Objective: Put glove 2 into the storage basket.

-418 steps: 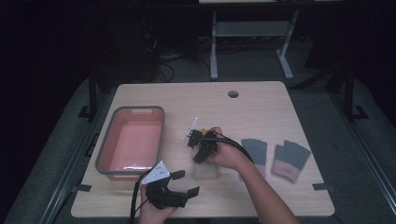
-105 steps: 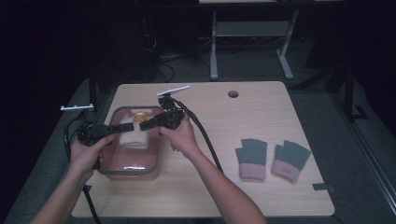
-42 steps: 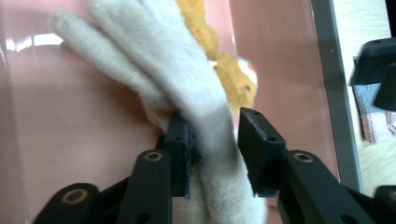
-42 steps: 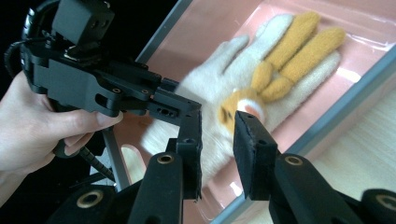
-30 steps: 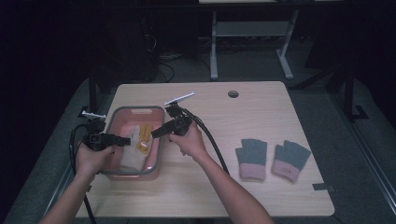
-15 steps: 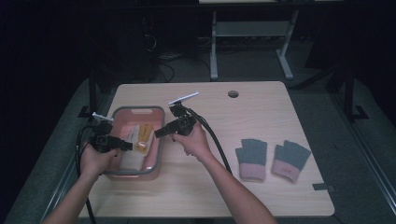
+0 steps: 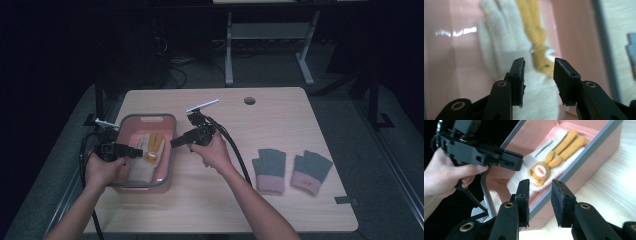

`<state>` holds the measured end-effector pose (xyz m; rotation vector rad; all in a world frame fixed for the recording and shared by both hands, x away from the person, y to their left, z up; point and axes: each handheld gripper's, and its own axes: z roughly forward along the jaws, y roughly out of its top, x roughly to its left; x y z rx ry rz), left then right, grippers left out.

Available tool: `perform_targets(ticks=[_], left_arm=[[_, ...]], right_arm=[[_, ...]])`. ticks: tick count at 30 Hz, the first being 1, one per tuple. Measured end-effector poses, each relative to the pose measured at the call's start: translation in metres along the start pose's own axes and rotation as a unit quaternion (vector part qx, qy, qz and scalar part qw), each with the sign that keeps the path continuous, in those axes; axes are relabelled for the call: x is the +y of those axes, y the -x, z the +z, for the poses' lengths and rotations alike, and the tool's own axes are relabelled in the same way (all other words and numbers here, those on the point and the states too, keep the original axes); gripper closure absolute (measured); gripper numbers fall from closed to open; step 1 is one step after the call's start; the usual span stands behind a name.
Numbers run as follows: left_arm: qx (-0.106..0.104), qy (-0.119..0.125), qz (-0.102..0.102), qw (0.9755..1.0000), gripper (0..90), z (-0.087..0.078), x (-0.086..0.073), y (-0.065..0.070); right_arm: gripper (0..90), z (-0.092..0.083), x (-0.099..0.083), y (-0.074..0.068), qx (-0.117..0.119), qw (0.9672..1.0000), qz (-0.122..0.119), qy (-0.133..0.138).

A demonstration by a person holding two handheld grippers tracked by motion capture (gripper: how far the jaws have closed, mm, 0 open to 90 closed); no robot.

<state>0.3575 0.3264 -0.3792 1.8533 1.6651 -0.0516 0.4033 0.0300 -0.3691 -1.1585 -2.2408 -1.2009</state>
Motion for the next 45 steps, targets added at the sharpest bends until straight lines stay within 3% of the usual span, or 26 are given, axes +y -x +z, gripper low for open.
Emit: perform_targets(ticks=[8,21,37,45], left_arm=[[-0.020,0.013,0.022,0.9995,58.8,-0.003,-0.002,0.017],[-0.056,0.046,0.046,0.9963,50.1,-0.009,0.007,0.042],[-0.091,0.063,0.095,0.9893,37.7,-0.001,0.013,0.084],[-0.109,0.061,0.115,0.9855,34.3,0.006,0.014,0.102]], right_arm=[[64.5,-0.013,-0.005,0.006,-0.005,0.9999,0.003,0.008],[57.7,-0.045,-0.013,0.016,-0.016,0.9995,0.006,0.027],[50.5,-0.086,-0.030,0.033,-0.038,0.9979,0.012,0.051],[46.1,-0.101,-0.038,0.041,-0.047,0.9973,0.018,0.053]])
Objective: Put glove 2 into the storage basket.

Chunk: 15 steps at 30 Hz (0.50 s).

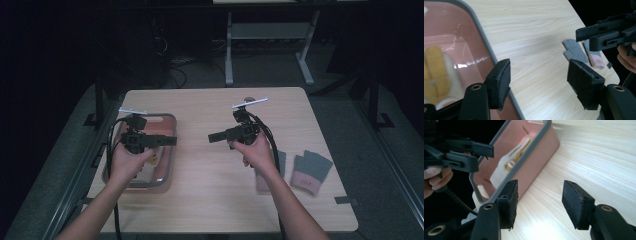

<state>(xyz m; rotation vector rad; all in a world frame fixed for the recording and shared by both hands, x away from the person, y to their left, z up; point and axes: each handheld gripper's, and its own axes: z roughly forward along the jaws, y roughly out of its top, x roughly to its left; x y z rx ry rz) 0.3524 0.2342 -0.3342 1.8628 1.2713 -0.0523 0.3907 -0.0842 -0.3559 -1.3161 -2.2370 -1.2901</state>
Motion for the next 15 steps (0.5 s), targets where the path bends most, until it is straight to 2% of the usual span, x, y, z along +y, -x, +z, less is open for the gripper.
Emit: perform_targets(ticks=[15], left_arm=[[-0.020,-0.005,0.029,0.9994,29.7,0.018,0.002,0.027]], right_arm=[[41.9,-0.026,-0.018,0.019,-0.017,0.9997,0.017,0.004]])
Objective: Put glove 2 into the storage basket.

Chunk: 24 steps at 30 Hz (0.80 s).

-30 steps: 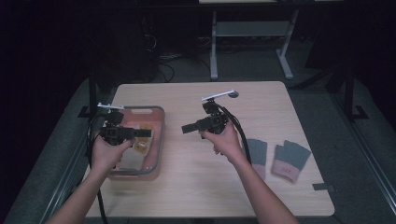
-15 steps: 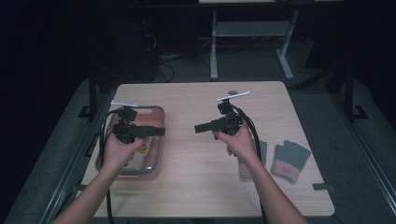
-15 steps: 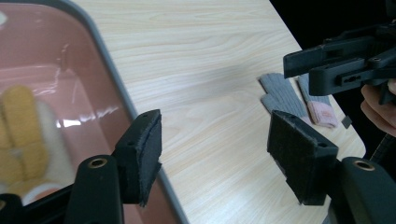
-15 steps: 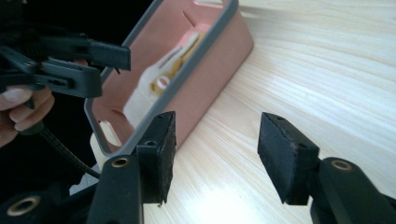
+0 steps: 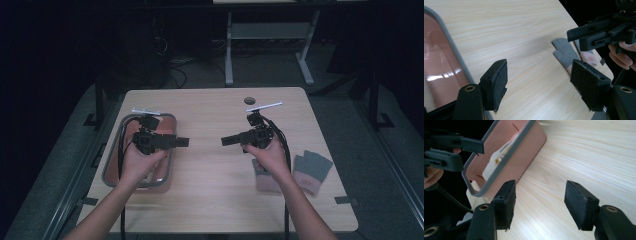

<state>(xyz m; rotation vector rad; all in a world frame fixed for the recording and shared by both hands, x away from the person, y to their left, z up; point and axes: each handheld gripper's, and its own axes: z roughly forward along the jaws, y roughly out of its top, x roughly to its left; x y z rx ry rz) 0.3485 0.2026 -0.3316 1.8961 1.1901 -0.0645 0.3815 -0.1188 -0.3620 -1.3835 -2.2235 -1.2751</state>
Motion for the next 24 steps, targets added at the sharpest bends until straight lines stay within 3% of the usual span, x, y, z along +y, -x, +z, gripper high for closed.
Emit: perform_targets(ticks=[24], left_arm=[[-0.031,-0.016,0.035,0.9988,28.5,0.041,-0.002,0.036]], right_arm=[[42.1,-0.036,-0.035,0.031,-0.034,0.9992,0.021,0.010]])
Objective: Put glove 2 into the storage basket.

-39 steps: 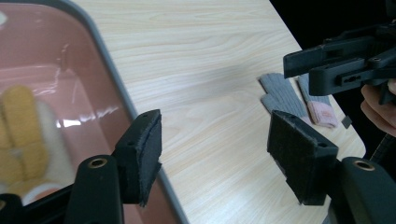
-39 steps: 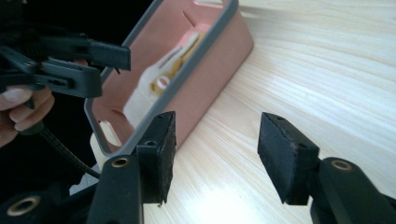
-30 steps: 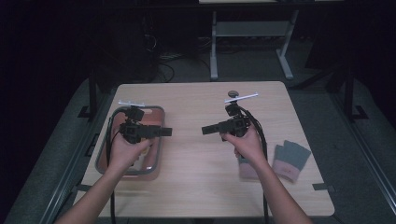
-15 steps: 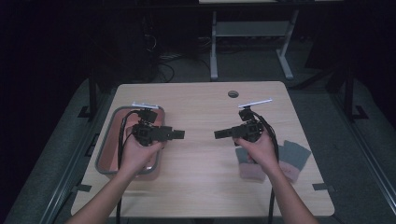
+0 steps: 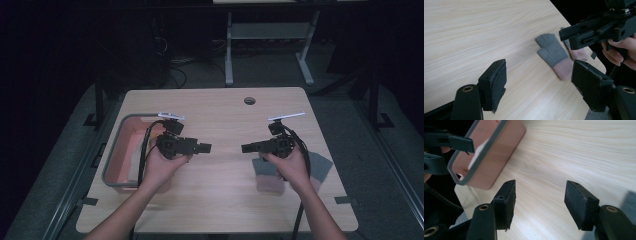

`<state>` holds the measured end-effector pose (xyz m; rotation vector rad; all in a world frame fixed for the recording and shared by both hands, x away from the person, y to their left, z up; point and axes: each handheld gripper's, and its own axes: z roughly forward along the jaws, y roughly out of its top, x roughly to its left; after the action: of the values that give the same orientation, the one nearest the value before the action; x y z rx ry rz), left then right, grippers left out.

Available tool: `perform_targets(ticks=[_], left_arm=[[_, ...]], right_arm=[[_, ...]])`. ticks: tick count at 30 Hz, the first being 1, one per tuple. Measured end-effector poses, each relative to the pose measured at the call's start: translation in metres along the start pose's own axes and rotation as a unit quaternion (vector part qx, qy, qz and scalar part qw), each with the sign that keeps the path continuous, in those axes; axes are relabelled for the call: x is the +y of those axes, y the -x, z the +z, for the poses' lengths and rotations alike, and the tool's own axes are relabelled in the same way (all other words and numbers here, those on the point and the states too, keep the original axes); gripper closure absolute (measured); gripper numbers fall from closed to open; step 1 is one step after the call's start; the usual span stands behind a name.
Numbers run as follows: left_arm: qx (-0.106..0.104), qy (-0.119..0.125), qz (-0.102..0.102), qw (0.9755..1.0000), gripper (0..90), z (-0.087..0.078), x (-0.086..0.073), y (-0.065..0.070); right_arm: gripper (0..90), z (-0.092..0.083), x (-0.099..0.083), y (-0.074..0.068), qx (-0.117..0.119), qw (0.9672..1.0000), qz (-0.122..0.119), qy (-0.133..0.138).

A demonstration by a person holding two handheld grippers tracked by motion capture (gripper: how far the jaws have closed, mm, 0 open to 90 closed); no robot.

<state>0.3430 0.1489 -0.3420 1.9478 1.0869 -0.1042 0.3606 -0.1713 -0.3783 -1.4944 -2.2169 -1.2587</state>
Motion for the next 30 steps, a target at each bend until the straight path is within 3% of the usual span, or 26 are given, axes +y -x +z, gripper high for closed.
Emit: perform_targets(ticks=[30], left_arm=[[-0.047,-0.014,0.030,0.9984,27.4,0.056,-0.006,0.044]], right_arm=[[41.6,-0.049,-0.049,0.042,-0.057,0.9983,0.011,-0.003]])
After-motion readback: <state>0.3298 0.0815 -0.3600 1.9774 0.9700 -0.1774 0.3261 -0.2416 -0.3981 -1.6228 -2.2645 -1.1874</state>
